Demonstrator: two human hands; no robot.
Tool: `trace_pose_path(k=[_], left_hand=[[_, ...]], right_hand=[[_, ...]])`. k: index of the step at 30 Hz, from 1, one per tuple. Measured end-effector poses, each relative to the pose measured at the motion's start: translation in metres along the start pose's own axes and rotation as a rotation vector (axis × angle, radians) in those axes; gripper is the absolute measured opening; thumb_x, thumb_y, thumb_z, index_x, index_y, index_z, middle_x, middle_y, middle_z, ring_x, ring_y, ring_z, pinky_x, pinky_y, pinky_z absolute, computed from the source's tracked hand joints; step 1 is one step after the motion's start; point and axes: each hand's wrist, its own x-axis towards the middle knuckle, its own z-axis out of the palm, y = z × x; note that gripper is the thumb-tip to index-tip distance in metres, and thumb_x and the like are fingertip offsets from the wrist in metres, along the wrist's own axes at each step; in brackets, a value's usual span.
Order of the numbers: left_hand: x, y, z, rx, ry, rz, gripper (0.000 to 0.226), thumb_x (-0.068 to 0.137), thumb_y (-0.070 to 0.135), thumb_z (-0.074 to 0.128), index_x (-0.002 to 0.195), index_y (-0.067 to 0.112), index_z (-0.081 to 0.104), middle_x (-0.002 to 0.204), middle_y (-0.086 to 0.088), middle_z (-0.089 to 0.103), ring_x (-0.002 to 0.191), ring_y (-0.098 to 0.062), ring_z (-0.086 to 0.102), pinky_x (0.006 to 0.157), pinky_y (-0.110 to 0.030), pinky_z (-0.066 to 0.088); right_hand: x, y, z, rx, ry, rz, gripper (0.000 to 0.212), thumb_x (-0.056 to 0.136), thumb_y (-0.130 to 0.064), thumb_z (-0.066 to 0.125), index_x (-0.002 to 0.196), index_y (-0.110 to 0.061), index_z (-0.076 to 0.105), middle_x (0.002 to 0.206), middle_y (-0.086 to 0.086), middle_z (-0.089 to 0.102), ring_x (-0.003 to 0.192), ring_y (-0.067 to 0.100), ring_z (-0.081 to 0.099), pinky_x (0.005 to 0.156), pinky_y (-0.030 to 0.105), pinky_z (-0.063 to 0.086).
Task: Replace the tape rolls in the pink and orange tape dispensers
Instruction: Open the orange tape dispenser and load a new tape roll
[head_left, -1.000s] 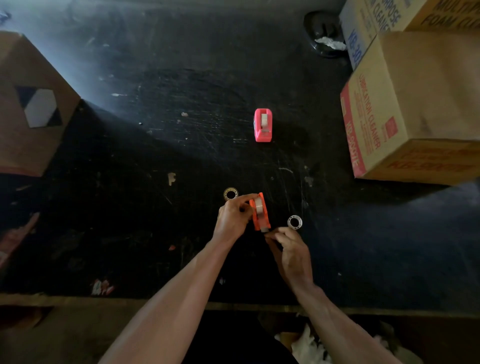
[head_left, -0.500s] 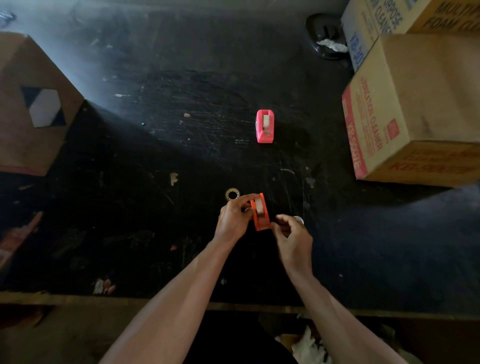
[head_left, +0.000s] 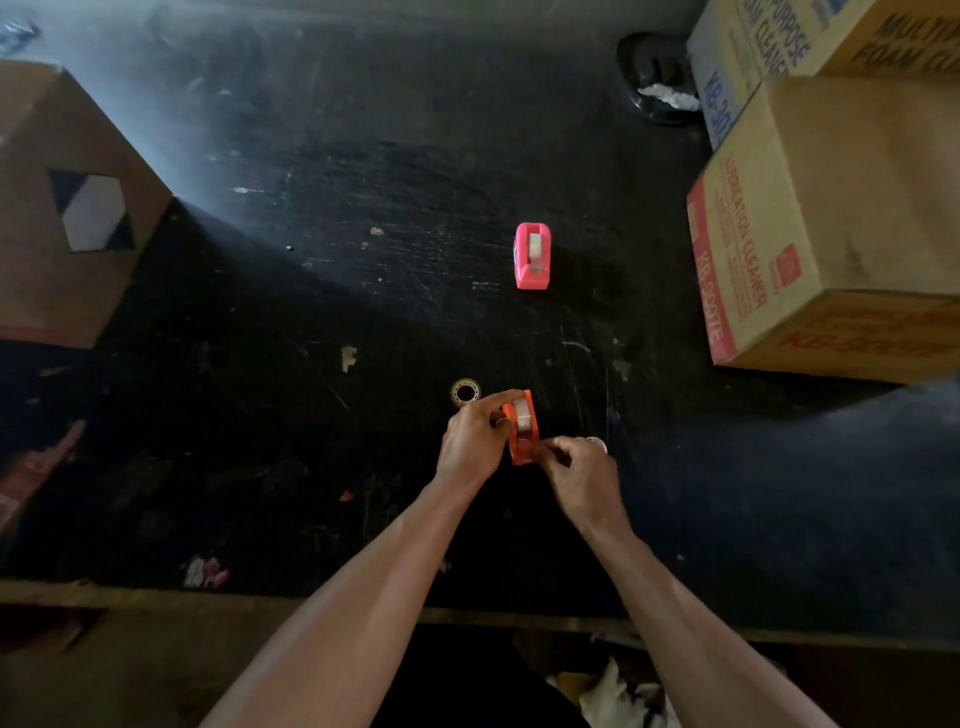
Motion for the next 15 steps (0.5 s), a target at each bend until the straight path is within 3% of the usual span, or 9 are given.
trace_pose_path(k=[7,9,12,15], left_hand=[[0.0,0.0,0.0,0.025,0.019,0.015,0.045,0.1,0.013,0.058,0.136,0.038,0.066,0.119,0.002,0.075,0.103,-0.016,0.073,0.088,-0.038,0.062],[0.001,-0.001,0.001,0.012,0.02,0.012,0.044,0.1,0.013,0.059,0.136,0.037,0.066,0.12,0.002,0.075,0.105,-0.016,0.073,0.087,-0.036,0.062],[0.001,-0.002,0.002,-0.039,0.008,-0.014,0.045,0.1,0.012,0.06,0.134,0.04,0.066,0.119,0.002,0.074,0.101,-0.015,0.074,0.086,-0.041,0.065],[0.002,-0.004,0.003,-0.055,-0.002,-0.025,0.045,0.1,0.011,0.059,0.132,0.041,0.067,0.114,-0.001,0.075,0.094,-0.016,0.076,0.081,-0.045,0.066]], right_hand=[[0.006,-0.006,-0.006,-0.099,-0.078,-0.072,0.022,0.097,-0.038,0.067,0.1,-0.021,0.08,0.095,-0.001,0.066,0.081,0.004,0.058,0.072,0.024,0.05],[0.007,-0.005,-0.007,-0.107,-0.104,-0.091,0.022,0.097,-0.038,0.067,0.102,-0.021,0.08,0.096,-0.001,0.065,0.081,0.005,0.059,0.073,0.026,0.051],[0.009,-0.006,-0.009,-0.104,-0.147,-0.081,0.024,0.097,-0.038,0.067,0.099,-0.019,0.082,0.093,0.001,0.061,0.079,0.009,0.06,0.07,0.028,0.051],[0.011,-0.005,-0.012,-0.093,-0.182,-0.08,0.021,0.098,-0.033,0.067,0.099,-0.017,0.081,0.093,-0.003,0.059,0.079,0.004,0.057,0.067,0.016,0.042]])
